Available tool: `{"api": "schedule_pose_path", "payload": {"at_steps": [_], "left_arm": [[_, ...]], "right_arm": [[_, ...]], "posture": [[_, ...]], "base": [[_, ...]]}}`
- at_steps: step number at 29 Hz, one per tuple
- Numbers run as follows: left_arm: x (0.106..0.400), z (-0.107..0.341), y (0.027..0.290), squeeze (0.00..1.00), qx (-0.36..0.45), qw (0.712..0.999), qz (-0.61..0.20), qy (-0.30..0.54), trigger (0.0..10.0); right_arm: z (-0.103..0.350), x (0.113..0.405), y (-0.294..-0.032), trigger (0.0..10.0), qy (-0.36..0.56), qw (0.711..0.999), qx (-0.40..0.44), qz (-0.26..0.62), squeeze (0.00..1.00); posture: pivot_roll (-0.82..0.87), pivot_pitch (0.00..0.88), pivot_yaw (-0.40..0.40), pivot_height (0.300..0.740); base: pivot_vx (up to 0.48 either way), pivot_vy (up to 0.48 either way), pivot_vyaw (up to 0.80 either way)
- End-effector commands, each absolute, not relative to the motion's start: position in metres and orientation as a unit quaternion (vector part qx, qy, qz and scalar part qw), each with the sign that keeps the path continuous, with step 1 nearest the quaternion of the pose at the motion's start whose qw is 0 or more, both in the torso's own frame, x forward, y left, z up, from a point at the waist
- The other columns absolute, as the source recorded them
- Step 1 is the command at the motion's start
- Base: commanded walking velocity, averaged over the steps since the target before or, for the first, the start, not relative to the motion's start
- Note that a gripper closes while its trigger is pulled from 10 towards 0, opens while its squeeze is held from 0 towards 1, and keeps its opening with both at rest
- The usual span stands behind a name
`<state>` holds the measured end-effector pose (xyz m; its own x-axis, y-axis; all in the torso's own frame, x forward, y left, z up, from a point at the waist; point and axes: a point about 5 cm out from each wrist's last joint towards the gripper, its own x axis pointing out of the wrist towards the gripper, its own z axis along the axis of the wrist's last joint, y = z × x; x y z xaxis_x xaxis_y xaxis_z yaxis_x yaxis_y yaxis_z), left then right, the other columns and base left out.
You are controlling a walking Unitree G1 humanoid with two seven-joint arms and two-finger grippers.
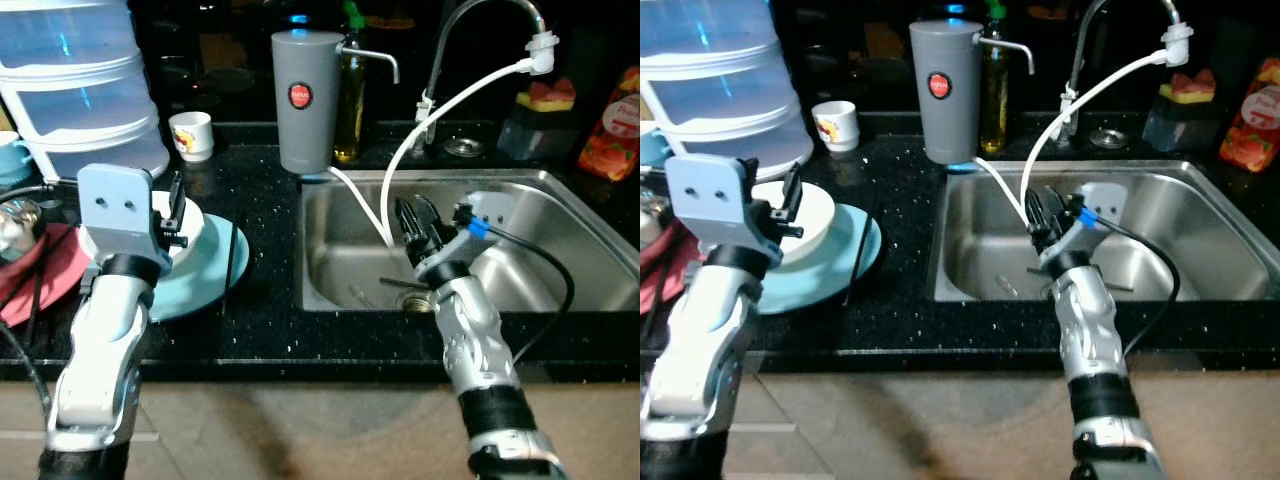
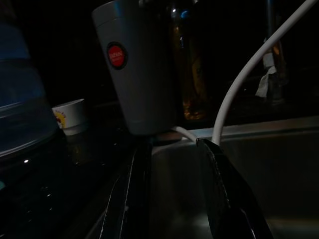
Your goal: Kitchen organization
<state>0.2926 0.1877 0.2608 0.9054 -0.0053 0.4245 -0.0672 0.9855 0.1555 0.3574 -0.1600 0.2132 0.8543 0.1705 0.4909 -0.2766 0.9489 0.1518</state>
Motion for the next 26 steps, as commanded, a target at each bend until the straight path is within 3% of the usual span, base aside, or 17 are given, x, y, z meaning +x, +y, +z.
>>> {"api": "schedule_pose_path", "payload": {"at_steps": [1, 10, 26], "left_arm": [[0.291, 0.263, 0.187, 0.00, 0.076, 0.973, 0.013, -0.216, 10.0], [0.292, 0.267, 0.185, 0.00, 0.075, 0.973, 0.007, -0.219, 10.0], [0.293, 0.275, 0.181, 0.00, 0.092, 0.972, -0.002, -0.218, 10.0]], "right_arm": [[0.203, 0.356, -0.161, 10.0, -0.225, 0.960, 0.119, 0.114, 0.00], [0.203, 0.356, -0.159, 10.0, -0.228, 0.959, 0.125, 0.115, 0.00], [0.203, 0.357, -0.164, 10.0, -0.227, 0.960, 0.125, 0.109, 0.00]], "posture": [[0.08, 0.041, 0.003, 0.740], [0.08, 0.034, 0.007, 0.740], [0.08, 0.040, 0.011, 0.740]], "base": [[0.000, 0.000, 0.00], [0.000, 0.469, 0.00], [0.000, 0.000, 0.00]]}}
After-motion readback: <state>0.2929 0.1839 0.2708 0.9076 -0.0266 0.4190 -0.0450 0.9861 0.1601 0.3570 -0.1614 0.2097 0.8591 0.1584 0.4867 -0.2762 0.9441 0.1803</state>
